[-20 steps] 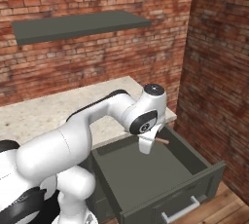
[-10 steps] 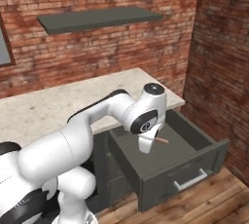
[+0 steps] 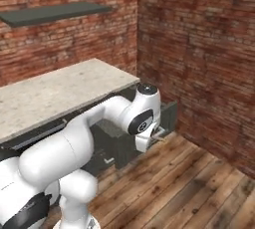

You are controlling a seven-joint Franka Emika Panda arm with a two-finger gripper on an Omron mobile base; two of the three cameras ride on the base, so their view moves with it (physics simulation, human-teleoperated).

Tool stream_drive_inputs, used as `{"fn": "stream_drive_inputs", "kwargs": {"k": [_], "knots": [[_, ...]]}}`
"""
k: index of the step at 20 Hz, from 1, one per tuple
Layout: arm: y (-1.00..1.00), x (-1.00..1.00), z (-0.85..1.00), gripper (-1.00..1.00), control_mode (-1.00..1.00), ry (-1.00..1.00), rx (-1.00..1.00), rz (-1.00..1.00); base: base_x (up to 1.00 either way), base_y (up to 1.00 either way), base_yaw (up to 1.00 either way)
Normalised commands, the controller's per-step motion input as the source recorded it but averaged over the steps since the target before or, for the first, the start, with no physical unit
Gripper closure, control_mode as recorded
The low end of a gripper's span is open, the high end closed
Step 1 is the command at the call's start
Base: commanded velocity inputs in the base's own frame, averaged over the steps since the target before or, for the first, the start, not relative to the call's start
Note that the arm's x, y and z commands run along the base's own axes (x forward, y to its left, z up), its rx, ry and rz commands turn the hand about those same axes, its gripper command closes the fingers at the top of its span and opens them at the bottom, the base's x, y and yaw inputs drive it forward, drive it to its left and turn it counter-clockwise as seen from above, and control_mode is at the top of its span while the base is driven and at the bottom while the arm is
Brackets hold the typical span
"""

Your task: Take a straw from the drawer in front and place it inside the glass cup on the dining counter.

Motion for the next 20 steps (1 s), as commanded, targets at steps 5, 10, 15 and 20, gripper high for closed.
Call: {"fn": "stream_drive_inputs", "kwargs": {"k": [5,10,15,20], "knots": [[0.0,0.0,0.0,1.0,1.0,0.0,0.0,0.0,-0.6,-0.28,-0.65],[0.0,0.0,0.0,1.0,1.0,0.0,0.0,0.0,-0.52,-0.19,-0.57],[0.0,0.0,0.0,1.0,1.0,0.0,0.0,0.0,-0.1,-0.06,-0.46],[0.0,0.0,0.0,1.0,1.0,0.0,0.0,0.0,0.61,0.11,-0.21]]}}
